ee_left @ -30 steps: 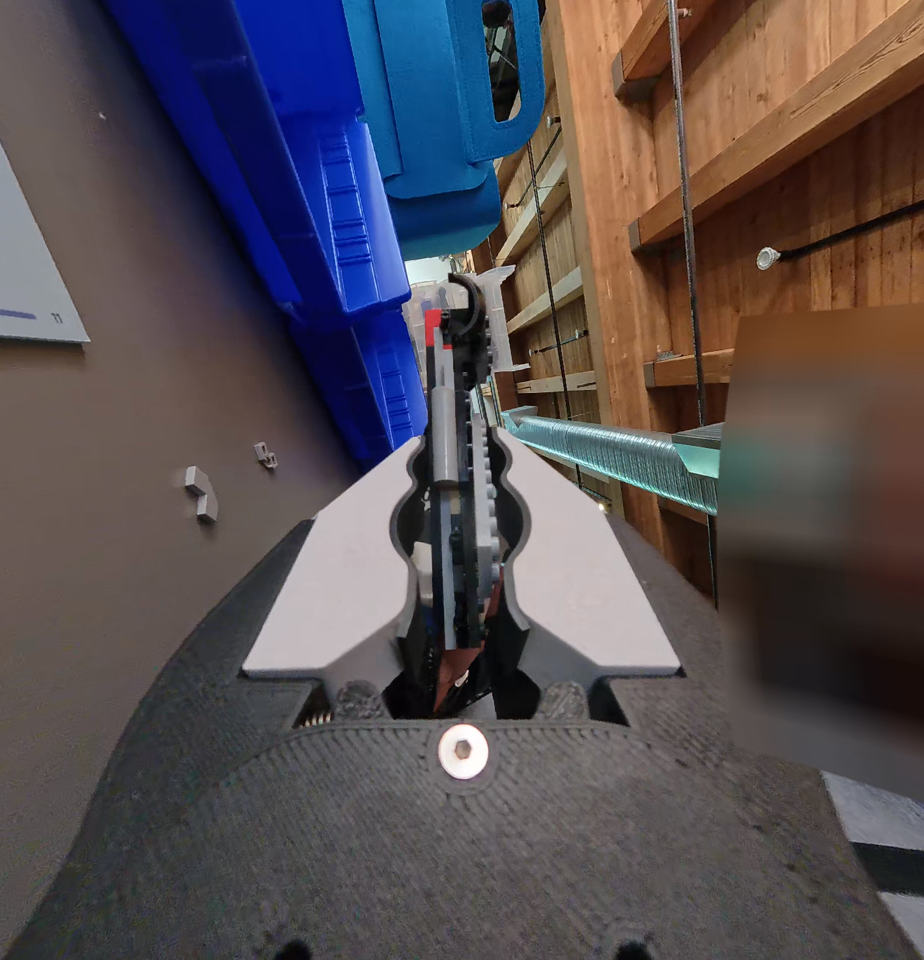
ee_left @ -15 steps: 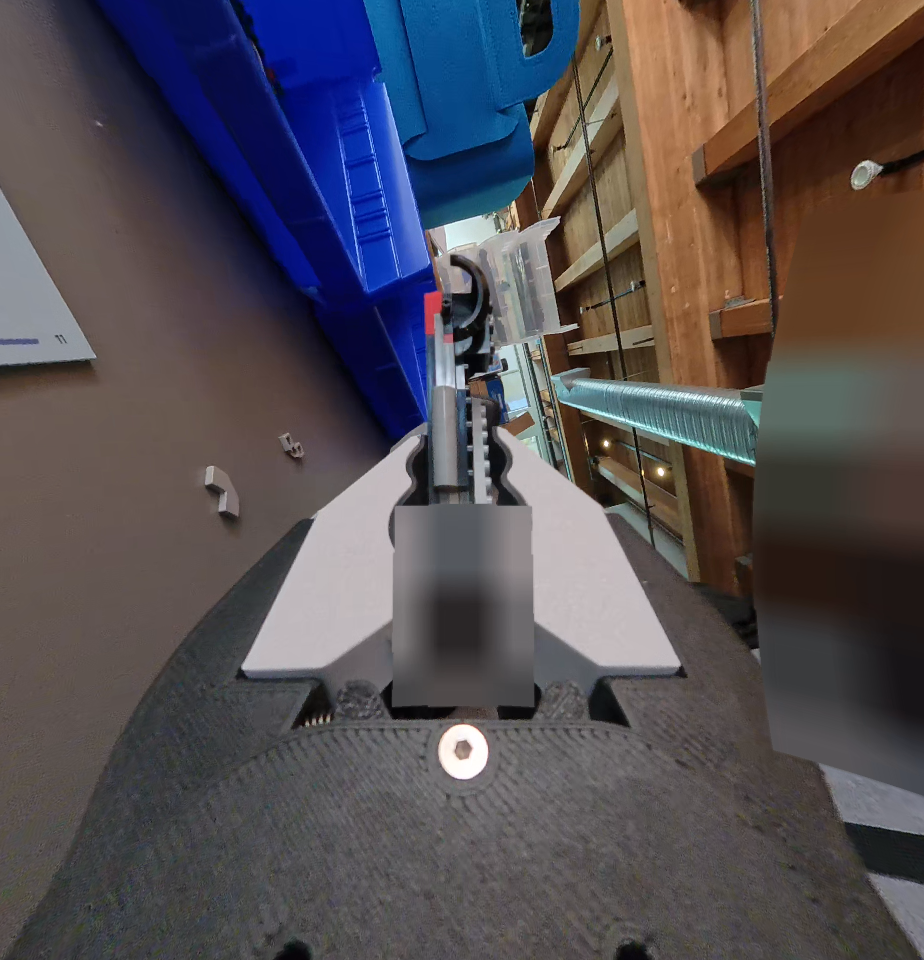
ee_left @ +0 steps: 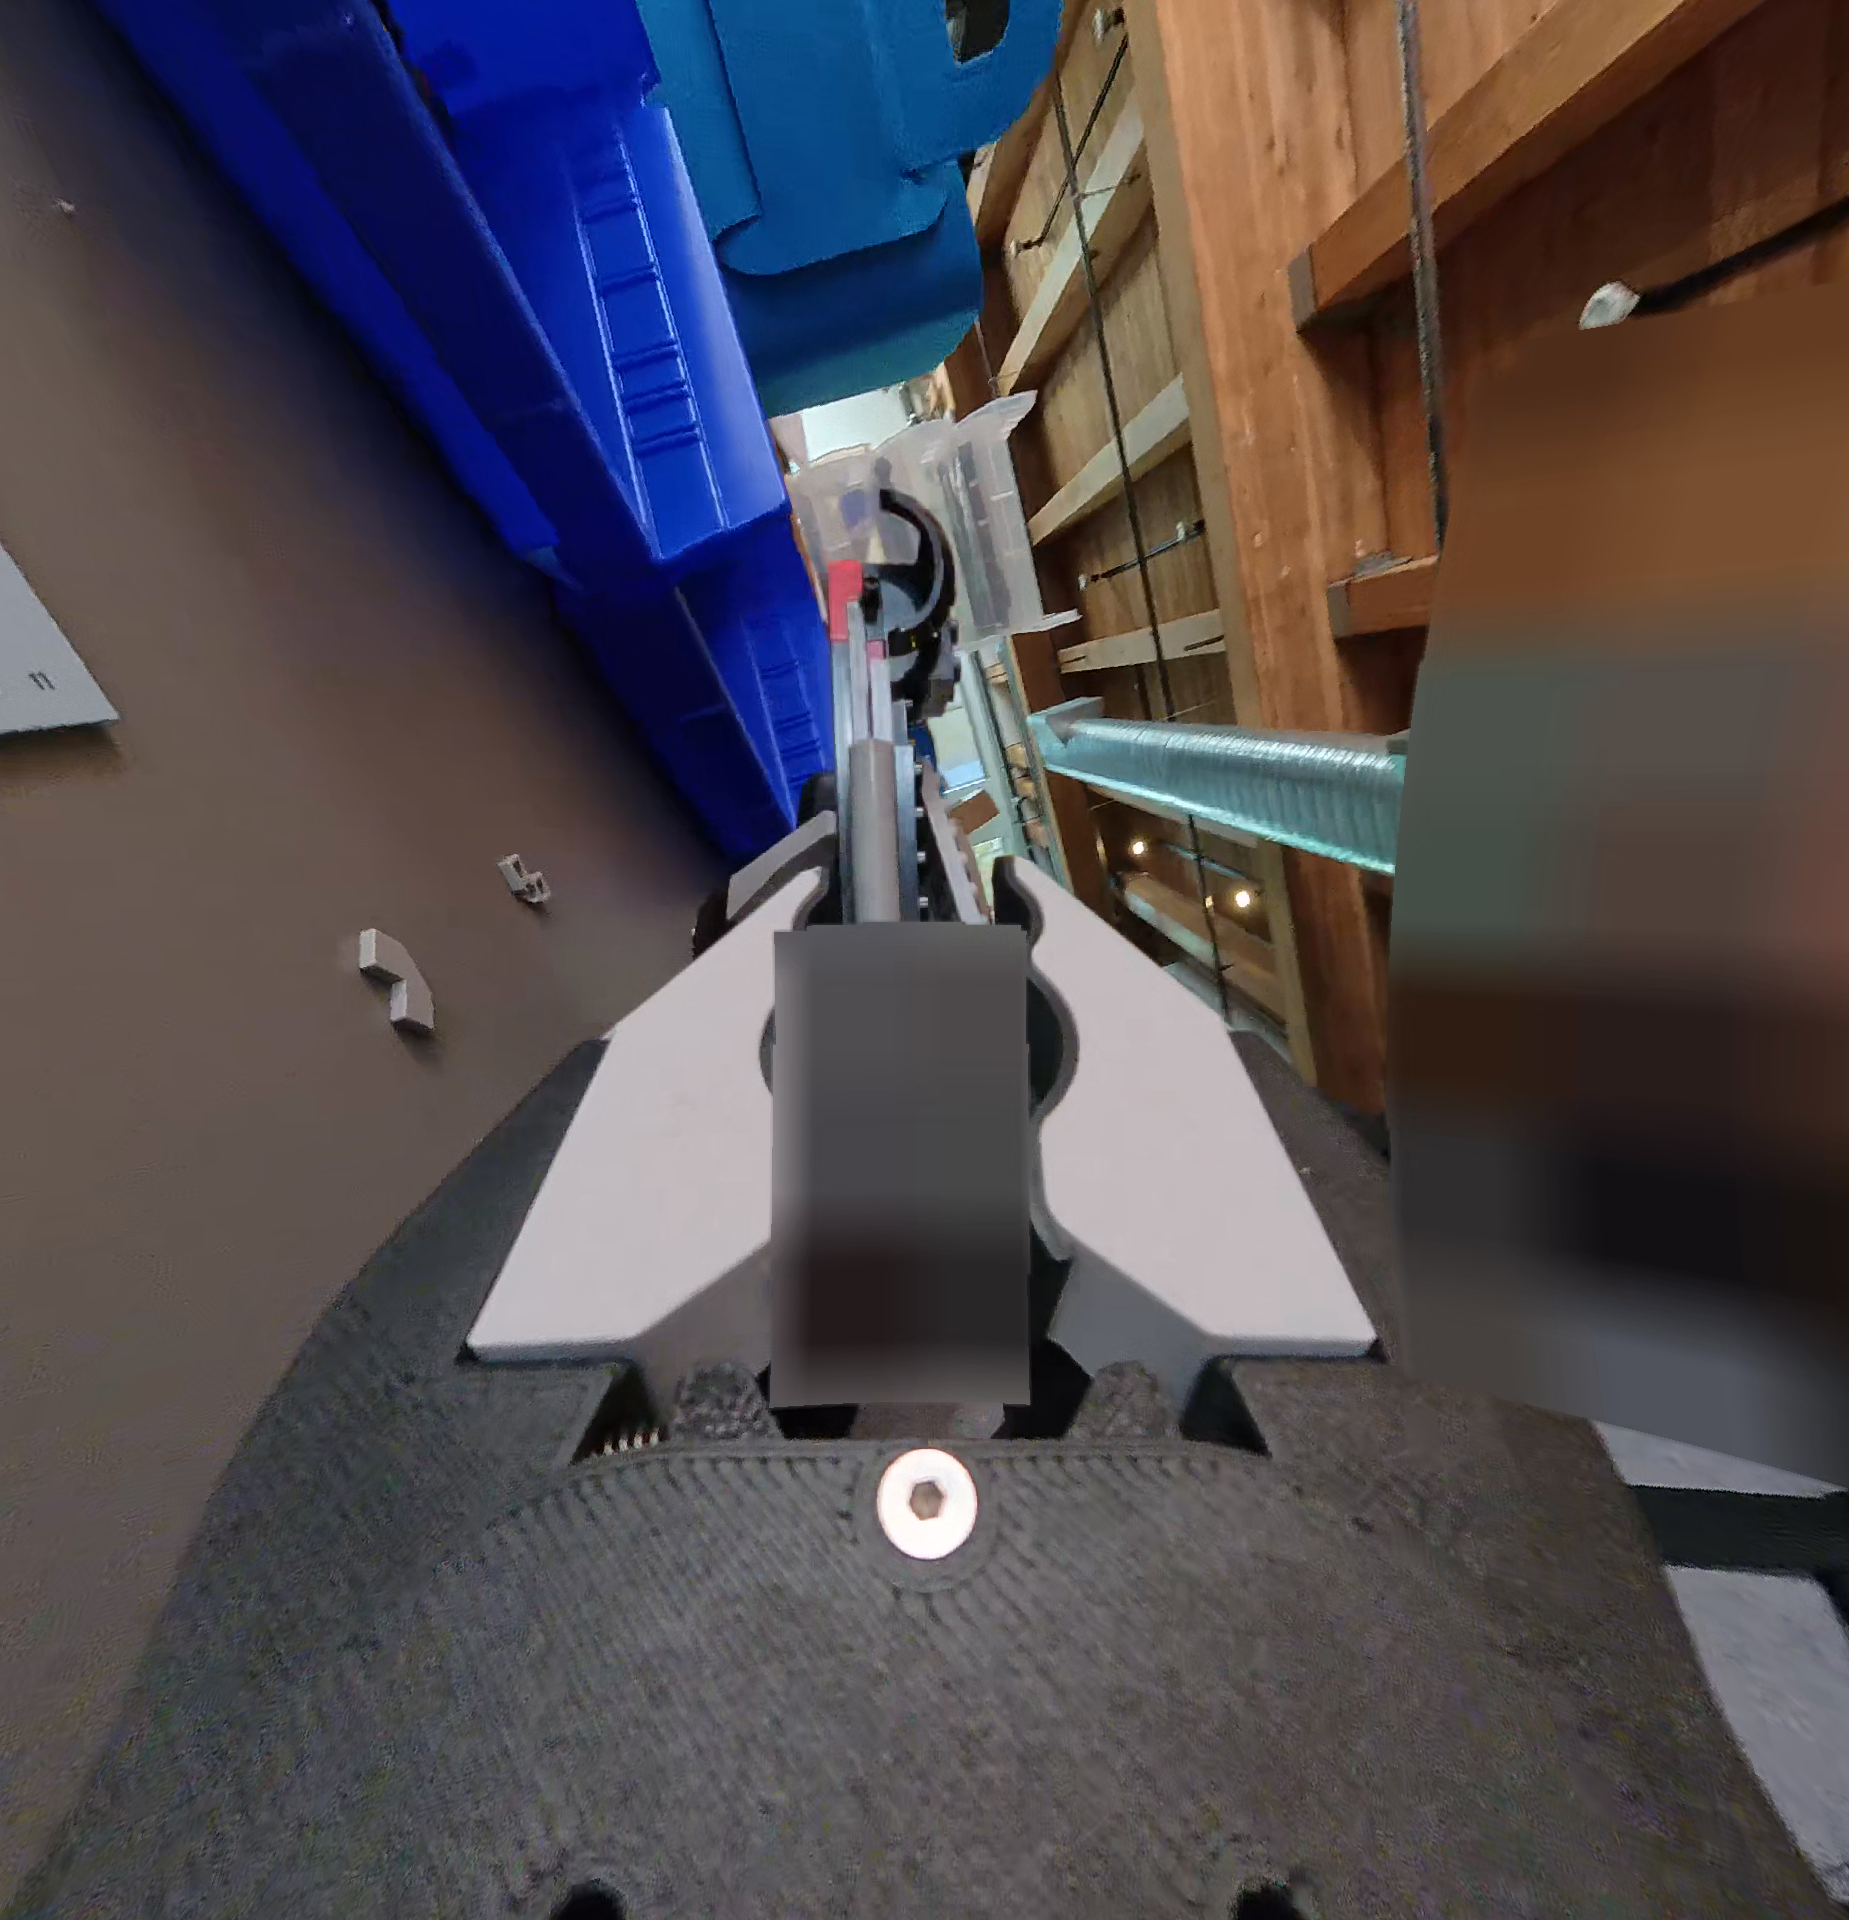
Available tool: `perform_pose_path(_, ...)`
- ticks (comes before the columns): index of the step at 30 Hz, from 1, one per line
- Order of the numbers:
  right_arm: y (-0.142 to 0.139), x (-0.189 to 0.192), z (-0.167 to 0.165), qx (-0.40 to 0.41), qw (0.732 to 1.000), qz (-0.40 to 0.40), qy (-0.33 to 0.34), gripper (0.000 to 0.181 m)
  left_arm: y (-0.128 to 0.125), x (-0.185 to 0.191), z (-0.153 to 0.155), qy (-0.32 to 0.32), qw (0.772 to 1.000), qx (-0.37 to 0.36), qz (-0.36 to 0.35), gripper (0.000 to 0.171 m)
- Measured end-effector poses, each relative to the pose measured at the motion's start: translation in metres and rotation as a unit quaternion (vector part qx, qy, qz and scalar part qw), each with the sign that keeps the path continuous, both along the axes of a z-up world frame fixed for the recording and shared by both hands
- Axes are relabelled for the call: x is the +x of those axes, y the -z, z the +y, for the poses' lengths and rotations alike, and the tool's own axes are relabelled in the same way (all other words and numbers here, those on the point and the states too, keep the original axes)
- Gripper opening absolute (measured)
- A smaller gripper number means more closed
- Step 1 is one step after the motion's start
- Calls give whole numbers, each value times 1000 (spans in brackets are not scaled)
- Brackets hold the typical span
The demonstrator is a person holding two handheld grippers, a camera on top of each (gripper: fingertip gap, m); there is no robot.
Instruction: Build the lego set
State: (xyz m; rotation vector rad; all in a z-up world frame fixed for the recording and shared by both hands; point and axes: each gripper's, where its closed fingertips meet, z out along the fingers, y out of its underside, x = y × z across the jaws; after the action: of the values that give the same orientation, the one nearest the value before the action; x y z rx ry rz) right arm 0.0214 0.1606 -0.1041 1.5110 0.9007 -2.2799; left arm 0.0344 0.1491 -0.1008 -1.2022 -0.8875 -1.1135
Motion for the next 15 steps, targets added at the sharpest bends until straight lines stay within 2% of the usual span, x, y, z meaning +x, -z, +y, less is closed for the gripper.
perform_pose_path(5, -2, -1, 0, -5, 1000, 5, 3, 21, 3, -2, 1, -12, 1000, 14, -24, 21)
perform_pose_path(15, -12, 9, -7, 15, 999, 40, -6, 22, -9, 4, -3, -57, 996, 58, -21, 20)
